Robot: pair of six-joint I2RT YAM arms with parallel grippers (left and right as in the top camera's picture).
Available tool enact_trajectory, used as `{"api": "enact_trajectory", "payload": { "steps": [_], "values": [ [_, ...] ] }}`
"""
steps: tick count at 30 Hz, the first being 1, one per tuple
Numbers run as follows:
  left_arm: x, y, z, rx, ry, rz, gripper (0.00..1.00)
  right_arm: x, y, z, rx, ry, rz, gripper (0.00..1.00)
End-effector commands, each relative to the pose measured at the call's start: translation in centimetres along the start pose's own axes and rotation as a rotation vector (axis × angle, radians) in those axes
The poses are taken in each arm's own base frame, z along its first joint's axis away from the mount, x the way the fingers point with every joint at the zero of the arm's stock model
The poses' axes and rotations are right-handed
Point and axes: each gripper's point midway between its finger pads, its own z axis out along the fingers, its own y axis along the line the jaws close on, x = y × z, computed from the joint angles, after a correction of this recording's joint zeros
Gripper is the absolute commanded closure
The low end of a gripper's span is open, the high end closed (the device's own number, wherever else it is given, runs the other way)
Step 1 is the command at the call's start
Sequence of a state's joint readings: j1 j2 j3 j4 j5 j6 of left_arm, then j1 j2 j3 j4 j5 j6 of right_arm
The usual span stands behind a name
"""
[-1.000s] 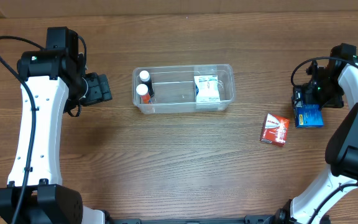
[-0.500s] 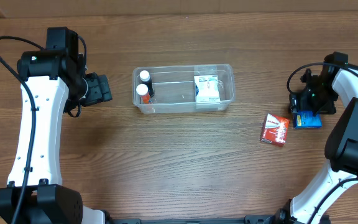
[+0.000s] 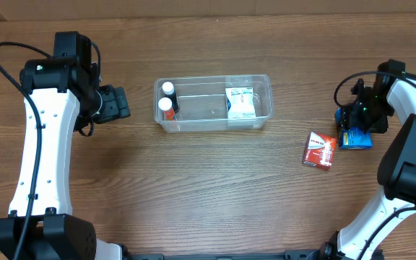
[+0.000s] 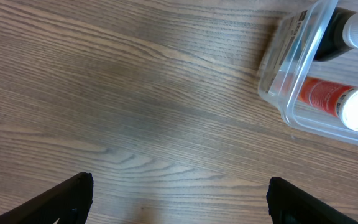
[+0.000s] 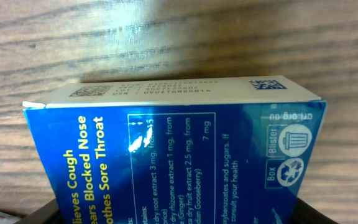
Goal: Pack container
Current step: 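Grasp the blue box with the right gripper, then place the blue box in the container's middle and release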
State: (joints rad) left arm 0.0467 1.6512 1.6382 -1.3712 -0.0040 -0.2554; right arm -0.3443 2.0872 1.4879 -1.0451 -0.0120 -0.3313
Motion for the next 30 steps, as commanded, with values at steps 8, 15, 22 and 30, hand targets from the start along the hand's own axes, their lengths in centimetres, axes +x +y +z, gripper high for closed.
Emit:
{"api": "enact_trajectory", "payload": {
  "steps": [8,15,22,30],
  "values": [
    [0.0,0.3,-0.6,-0.002,-0.019,0.011,0.09,-5.8,9.9,-19.0,-0.101,-0.367,0.006,0.43],
    [-0.1,0.3,-0.6,-0.001,-0.022,0.011,0.09,-3.7,28.2,-25.3,-0.258,-0.506,-0.215,0.43],
    [0.0,0.3,-0.6,-0.003,-0.016,0.011,0.09,-1.8,38.7,-22.6,-0.224,-0.560,-0.232,0.38],
    [0.1,0.3,-0.6,-0.004,-0.014,0.011,0.09,-2.2,41.1,-12.2,-0.137,-0.369,-0.220,0.39]
  ]
}}
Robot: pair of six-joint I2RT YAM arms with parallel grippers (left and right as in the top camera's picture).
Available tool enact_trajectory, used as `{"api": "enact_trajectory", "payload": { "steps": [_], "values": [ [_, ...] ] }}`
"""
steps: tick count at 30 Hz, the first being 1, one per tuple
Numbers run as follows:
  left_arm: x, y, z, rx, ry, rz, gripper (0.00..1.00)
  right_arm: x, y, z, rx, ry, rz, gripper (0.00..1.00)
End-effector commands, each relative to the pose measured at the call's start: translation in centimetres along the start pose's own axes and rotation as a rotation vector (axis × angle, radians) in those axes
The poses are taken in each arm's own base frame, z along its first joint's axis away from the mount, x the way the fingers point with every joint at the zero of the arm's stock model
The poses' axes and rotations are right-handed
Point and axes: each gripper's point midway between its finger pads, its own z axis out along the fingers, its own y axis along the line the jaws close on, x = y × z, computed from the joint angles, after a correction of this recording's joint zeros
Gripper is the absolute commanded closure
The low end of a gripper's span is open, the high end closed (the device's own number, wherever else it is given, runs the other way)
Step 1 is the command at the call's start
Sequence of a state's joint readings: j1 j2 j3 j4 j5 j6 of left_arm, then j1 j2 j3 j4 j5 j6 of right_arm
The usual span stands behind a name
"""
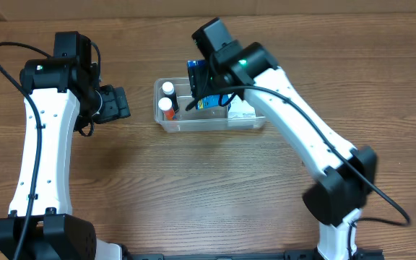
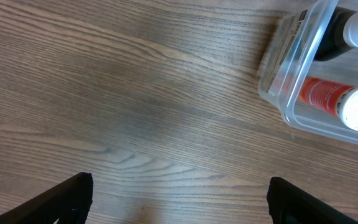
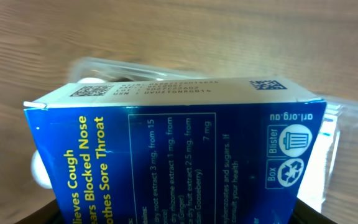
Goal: Pack container
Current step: 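Place the blue box in the container's middle and release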
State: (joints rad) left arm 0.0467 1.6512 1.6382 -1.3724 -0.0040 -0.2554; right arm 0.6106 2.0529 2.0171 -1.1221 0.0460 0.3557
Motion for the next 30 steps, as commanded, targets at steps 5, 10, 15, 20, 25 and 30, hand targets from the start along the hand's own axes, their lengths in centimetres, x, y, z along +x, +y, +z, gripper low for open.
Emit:
{"api": "enact_trajectory", "payload": {
  "steps": [5,10,15,20,25,30],
  "values": [
    [0.1,0.3,-0.6,-0.003,-0.015,0.011,0.09,2.2,-2.4,6.9,0.097,0.122,0.050,0.39],
    [0.1,0.3,-0.6,-0.003,-0.016,0.010,0.09,3.7,-3.0,9.7,0.124,0.183,0.047,0.38],
    [0.1,0.3,-0.6,-0.003,-0.015,0.010,0.09,4.0,-3.1,10.4,0.130,0.193,0.046,0.38],
    [0.1,0.3,-0.6,-0.003,-0.015,0.011,0.09,3.9,-3.0,10.4,0.126,0.188,0.047,0.37],
    [0.1,0.3,-0.6,-0.003,-0.015,0.011,0.09,3.8,-0.6,10.6,-0.001,0.200,0.057,0.37],
    [0.1,0.3,-0.6,-0.004,-0.015,0.011,0.09,3.7,-0.6,10.6,-0.003,0.194,0.057,0.33]
  ]
}}
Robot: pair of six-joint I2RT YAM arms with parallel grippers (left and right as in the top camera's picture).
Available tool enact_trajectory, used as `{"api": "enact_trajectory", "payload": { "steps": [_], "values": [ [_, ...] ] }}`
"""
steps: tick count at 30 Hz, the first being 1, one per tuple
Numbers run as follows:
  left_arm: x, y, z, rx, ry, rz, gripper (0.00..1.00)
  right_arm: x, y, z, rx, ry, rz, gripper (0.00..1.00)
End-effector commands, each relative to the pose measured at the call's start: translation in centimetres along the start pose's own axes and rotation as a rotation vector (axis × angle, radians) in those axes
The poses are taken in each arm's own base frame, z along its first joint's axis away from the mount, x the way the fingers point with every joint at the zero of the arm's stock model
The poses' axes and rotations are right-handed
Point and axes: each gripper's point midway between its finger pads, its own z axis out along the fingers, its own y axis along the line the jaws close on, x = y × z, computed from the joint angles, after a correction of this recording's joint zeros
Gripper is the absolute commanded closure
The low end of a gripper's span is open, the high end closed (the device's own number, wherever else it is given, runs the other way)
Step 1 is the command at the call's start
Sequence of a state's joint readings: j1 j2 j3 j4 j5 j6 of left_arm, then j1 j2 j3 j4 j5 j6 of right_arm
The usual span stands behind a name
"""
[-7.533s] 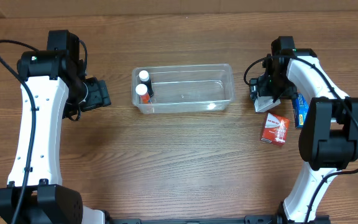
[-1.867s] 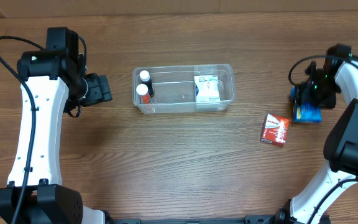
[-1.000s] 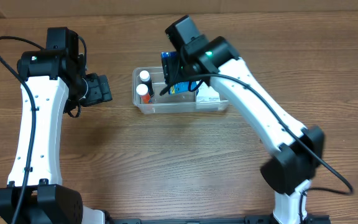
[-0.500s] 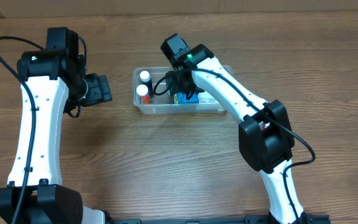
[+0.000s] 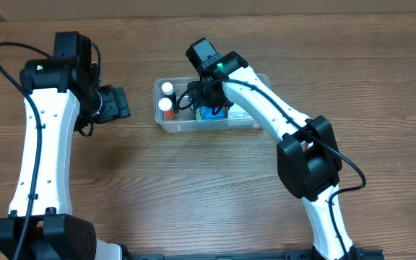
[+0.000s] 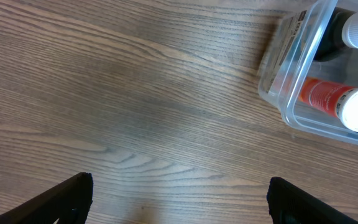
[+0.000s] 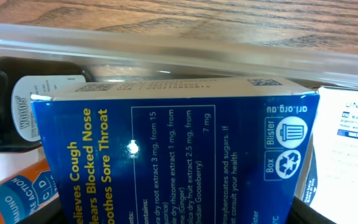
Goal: Pack container
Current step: 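Place the blue box in the container's middle and release, then grasp the red-and-white box with the right gripper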
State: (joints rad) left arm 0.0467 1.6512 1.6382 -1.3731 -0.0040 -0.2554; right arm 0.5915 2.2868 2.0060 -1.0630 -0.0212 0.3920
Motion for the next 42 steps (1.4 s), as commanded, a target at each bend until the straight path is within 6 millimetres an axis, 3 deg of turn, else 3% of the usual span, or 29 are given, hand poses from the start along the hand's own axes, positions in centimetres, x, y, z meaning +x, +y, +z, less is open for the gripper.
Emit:
{"api": "enact_trajectory", "payload": {
  "steps": [1,4,7,8,13,15,18,19,21,23,26,27,28,32,36,42],
  "values": [
    [0.0,0.3,-0.6,-0.003,-0.015,0.011,0.09,0.0,0.6,-0.1,-0.029,0.001,-0.001,0.33],
    [0.0,0.3,-0.6,-0.003,-0.015,0.011,0.09,0.0,0.6,-0.1,-0.028,0.002,-0.001,0.32],
    [0.0,0.3,-0.6,-0.003,-0.015,0.011,0.09,0.0,0.6,-0.1,-0.028,0.002,-0.001,0.04],
    [0.0,0.3,-0.6,-0.003,-0.015,0.011,0.09,0.0,0.6,-0.1,-0.028,0.002,-0.001,0.00],
    [0.1,0.3,-0.6,-0.005,-0.012,0.011,0.09,-0.9,-0.3,-1.4,0.028,-0.052,0.000,0.00],
    [0.1,0.3,-0.6,-0.005,-0.011,0.011,0.09,-2.0,-1.2,-3.9,0.078,-0.121,0.003,0.00],
    [0.1,0.3,-0.6,-0.004,-0.013,0.012,0.09,-3.5,-3.4,-10.6,0.158,-0.264,0.031,0.00],
    [0.1,0.3,-0.6,-0.005,-0.013,0.015,0.09,-4.0,-5.2,-14.5,0.196,-0.336,0.073,0.00],
    [0.1,0.3,-0.6,-0.005,-0.013,0.019,0.09,-4.1,-7.6,-18.3,0.231,-0.400,0.149,0.00],
    [0.1,0.3,-0.6,-0.005,-0.013,0.019,0.09,-3.3,-11.9,-23.0,0.249,-0.444,0.274,0.00],
    [0.1,0.3,-0.6,-0.005,-0.013,0.018,0.09,-0.8,-17.7,-26.0,0.279,-0.403,0.414,0.00],
    [0.1,0.3,-0.6,-0.005,-0.013,0.018,0.09,-0.1,-19.0,-26.1,0.281,-0.374,0.445,0.00],
    [0.1,0.3,-0.6,-0.004,-0.013,0.018,0.09,1.6,-21.6,-26.0,0.289,-0.297,0.515,0.00],
    [-0.1,0.3,-0.6,-0.002,-0.020,0.018,0.09,5.3,-26.0,-23.2,0.313,-0.122,0.617,0.00],
    [-0.1,0.3,-0.5,-0.003,-0.019,0.018,0.09,8.5,-27.3,-17.0,0.296,0.028,0.616,0.00],
    [-0.1,0.3,-0.5,-0.003,-0.019,0.018,0.09,12.3,-28.2,-9.4,0.301,0.106,0.611,0.00]
  ]
}}
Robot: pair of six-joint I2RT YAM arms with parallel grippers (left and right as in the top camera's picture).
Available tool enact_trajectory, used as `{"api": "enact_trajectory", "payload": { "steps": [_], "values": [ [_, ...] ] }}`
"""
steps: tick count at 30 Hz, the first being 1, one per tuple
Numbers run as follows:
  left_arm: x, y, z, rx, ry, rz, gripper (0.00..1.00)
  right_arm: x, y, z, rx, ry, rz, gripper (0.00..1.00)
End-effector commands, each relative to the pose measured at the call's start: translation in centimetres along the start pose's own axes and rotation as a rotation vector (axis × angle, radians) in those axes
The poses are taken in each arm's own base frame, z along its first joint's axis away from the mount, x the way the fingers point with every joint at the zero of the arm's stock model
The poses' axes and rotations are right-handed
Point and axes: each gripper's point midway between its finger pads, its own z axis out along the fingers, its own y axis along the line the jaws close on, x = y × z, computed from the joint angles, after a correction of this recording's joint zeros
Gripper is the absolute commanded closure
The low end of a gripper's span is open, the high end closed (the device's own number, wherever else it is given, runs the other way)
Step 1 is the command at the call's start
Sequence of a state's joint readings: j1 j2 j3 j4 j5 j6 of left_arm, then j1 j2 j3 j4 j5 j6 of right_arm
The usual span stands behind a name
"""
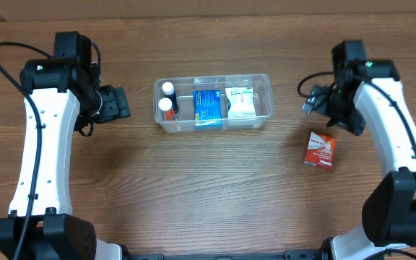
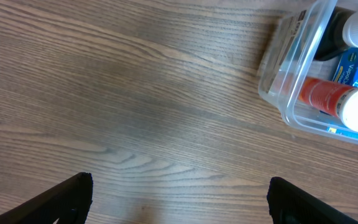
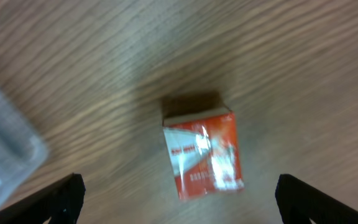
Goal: Pack container
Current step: 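Grasp the red-and-white box with the right gripper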
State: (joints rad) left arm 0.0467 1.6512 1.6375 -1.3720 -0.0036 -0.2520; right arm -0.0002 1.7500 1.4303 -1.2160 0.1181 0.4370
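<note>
A clear plastic container (image 1: 266, 81) stands at the table's middle back. In it are two white-capped bottles (image 1: 167, 97), a blue box (image 1: 208, 106) lying flat in the middle, and a white box (image 1: 241, 102) at the right. A red box (image 1: 318, 149) lies on the table to the right, also showing blurred in the right wrist view as the red box (image 3: 202, 153). My right gripper (image 3: 178, 202) hangs open above it, holding nothing. My left gripper (image 2: 179, 199) is open over bare wood left of the container (image 2: 291, 68).
The wooden table (image 1: 193, 188) carries nothing else. The left arm (image 1: 45, 137) stands along the left side, the right arm (image 1: 399, 144) along the right side, with a black cable near its wrist.
The blue box now lies in the container, let go. My right gripper has moved from inside the container to the right side, open above the red box. The left arm has not moved.
My right gripper was shut on the blue box at the table's right, beside the red box. Then it held the box over the container, then down inside it between bottles and white box. Now the box rests there and the gripper is open over the red box.
</note>
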Motion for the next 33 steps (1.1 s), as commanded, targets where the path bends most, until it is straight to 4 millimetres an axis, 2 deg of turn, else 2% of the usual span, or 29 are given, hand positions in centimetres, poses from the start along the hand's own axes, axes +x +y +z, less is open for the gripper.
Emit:
{"api": "enact_trajectory", "payload": {
  "steps": [1,8,20,23,26,33],
  "values": [
    [0.0,0.3,-0.6,-0.003,-0.018,0.015,0.09,2.1,-0.5,3.4,0.007,0.045,-0.024,0.00],
    [0.0,0.3,-0.6,-0.003,-0.018,0.015,0.09,3.8,-1.6,7.5,0.011,0.055,-0.086,0.00],
    [0.0,0.3,-0.6,-0.003,-0.018,0.015,0.09,4.7,-1.8,10.7,-0.007,0.017,-0.137,0.00],
    [0.0,0.3,-0.6,-0.003,-0.018,0.014,0.09,4.6,-1.7,10.7,-0.011,0.009,-0.136,0.08],
    [0.0,0.3,-0.6,-0.003,-0.018,0.014,0.09,4.4,-1.6,10.7,-0.014,0.003,-0.135,0.27],
    [0.0,0.3,-0.6,-0.004,-0.015,0.015,0.09,4.1,-1.4,10.4,-0.018,-0.006,-0.134,0.29]
  ]
}}
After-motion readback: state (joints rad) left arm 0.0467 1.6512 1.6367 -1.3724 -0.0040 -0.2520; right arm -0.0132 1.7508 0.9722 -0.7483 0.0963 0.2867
